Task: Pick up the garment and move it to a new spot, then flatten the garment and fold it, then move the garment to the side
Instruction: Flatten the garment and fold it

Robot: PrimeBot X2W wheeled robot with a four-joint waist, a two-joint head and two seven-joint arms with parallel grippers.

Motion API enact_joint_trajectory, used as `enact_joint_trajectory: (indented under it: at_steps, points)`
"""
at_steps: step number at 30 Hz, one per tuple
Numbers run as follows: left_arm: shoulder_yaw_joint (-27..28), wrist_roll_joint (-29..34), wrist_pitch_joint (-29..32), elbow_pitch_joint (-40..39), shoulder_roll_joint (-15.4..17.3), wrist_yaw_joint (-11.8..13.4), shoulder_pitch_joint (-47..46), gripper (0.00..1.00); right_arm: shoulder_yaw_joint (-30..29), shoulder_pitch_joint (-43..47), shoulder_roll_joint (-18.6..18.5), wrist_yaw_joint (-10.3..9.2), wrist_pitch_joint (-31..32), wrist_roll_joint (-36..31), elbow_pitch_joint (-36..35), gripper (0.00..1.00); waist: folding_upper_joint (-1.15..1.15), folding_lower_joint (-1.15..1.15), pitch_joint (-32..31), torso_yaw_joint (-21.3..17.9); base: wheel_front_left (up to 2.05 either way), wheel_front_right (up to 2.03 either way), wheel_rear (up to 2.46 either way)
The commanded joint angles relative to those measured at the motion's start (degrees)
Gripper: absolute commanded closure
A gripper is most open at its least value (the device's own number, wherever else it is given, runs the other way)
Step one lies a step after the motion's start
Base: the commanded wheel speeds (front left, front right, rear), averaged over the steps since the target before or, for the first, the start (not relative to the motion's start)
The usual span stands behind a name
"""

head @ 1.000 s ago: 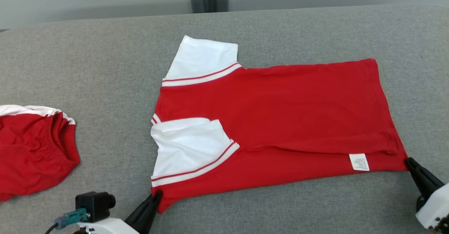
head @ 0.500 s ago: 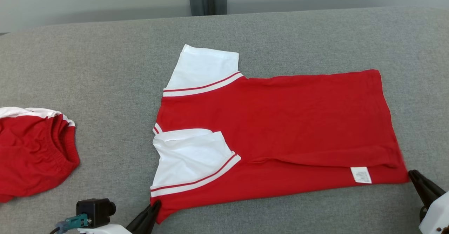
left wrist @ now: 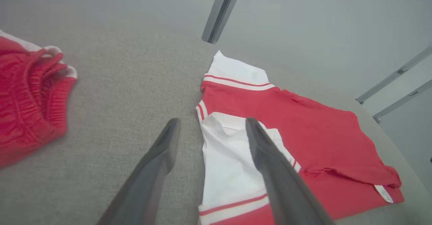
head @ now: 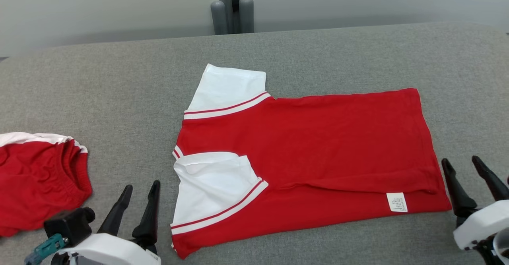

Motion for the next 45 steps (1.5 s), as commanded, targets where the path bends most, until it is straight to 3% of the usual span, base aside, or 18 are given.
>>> enact_joint_trajectory:
  at_steps: [1,8,13,20,21,22,28,37,45]
  points:
    - [0.3,0.4,-0.7,0.6,-0.6,-0.2,-1.8,0.00,0.6,-0.9,0.8,-0.02,-0.9,-0.8,-0.3,0.00,0.00,0.00,-0.4,-0.4,0.00,0.00,0.00]
    - [-1.2,1.7,2.2,6.5,-1.8,-3.7,-12.5,0.00,4.3,-4.1,3.3,-0.02,-2.3,-1.9,1.1,0.00,0.00,0.00,0.9,-1.8,0.00,0.00,0.00]
    - [-1.6,1.1,7.9,14.1,-1.8,-7.0,-24.2,0.00,7.6,-8.4,4.6,-0.02,-2.8,-2.0,3.0,0.00,0.00,0.00,4.3,-4.7,0.00,0.00,0.00]
    - [-3.4,-1.3,24.8,25.5,1.8,-12.5,-41.6,0.00,11.2,-15.1,6.3,-0.02,-5.1,-1.7,5.9,0.00,0.00,0.00,11.1,-9.0,0.00,0.00,0.00]
    - [-3.4,-1.3,24.8,25.5,1.8,-12.5,-41.6,0.00,11.2,-15.1,6.3,-0.02,-5.1,-1.7,5.9,0.00,0.00,0.00,11.1,-9.0,0.00,0.00,0.00]
    - [-4.2,-1.7,29.7,28.3,2.6,-13.9,-46.1,0.00,11.6,-16.4,6.7,-0.02,-5.9,-1.4,6.9,0.00,0.00,0.00,12.9,-9.8,0.00,0.00,0.00]
    - [-6.4,-1.7,41.4,36.5,3.6,-16.3,-57.7,0.00,12.6,-19.7,7.4,-0.02,-8.3,-1.1,9.6,0.00,0.00,0.00,17.2,-11.9,0.00,0.00,0.00]
    - [-9.4,1.6,46.6,43.4,4.0,-18.5,-66.4,0.00,14.4,-23.4,8.3,-0.02,-10.4,-0.4,11.9,0.00,0.00,0.00,21.6,-14.3,0.00,0.00,0.00]
    - [-11.7,4.3,46.9,47.5,4.3,-20.5,-69.7,0.00,15.1,-25.5,8.9,-0.02,-12.1,0.4,13.7,0.00,0.00,0.00,23.7,-15.6,0.00,0.00,0.00]
